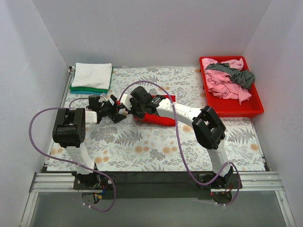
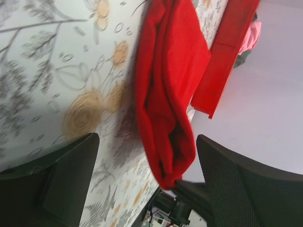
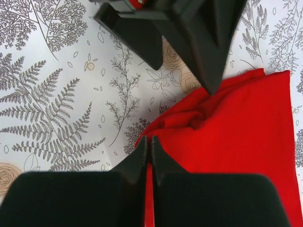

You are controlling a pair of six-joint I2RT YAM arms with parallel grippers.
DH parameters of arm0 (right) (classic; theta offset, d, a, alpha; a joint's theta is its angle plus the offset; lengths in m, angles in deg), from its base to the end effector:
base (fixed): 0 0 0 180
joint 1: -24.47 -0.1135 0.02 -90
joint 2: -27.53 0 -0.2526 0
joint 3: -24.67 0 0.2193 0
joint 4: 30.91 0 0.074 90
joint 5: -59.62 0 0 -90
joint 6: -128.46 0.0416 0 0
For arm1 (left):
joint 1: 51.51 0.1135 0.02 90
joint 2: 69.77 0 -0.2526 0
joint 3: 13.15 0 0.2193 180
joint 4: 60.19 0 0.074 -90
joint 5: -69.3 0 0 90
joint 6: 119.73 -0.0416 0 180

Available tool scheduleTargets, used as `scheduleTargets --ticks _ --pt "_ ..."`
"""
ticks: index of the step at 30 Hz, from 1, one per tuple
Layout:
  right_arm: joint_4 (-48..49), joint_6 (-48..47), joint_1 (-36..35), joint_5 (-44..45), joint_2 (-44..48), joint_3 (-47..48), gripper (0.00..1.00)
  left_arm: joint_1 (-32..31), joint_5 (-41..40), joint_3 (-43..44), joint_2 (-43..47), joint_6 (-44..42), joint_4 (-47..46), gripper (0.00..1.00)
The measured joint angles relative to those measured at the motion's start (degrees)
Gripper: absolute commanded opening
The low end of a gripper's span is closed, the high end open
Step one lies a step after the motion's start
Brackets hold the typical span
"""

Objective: Fold and stack the t-shirts
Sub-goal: Neatly place the folded tshirt to the corner

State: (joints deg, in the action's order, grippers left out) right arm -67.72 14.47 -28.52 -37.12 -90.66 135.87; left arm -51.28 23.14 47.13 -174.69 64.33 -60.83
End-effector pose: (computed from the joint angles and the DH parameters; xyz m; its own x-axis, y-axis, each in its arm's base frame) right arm 0.2611 0.3545 0.2296 -0.0375 -0.7205 -0.6924 -0.9405 0.2596 -0.2192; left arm 0.3160 -0.0275 0.1312 -0.4449 -0.7213 0.5309 -0.7280 -0.0540 -0.6835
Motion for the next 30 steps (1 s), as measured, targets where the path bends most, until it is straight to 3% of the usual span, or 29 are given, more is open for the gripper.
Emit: scheduleTargets --ticks 7,13,19,26,30 --pt "-0.1 0.5 0.0 -1.7 0.0 -0.3 0.01 -4.2 -2.6 0.7 -3.6 7.7 -9.4 0.85" --pt "-0.1 2.0 0.0 -2.7 0.0 0.1 0.01 -7.3 -6.6 1.4 -4.9 12.6 -11.6 0.85" --pt "0.1 3.2 0.0 -3.5 -0.3 1.4 0.01 -9.3 -9.1 4.0 -8.0 16.5 -13.6 0.68" --pt "0.1 4.3 0.0 -3.8 -0.3 1.5 0.01 -10.8 -11.9 6.9 -11.5 19.8 -15.3 0.57" --pt "0.4 4.7 0.0 -3.8 -0.4 1.7 0.01 -11.6 -13.7 7.9 -12.3 20.5 -15.1 0.45"
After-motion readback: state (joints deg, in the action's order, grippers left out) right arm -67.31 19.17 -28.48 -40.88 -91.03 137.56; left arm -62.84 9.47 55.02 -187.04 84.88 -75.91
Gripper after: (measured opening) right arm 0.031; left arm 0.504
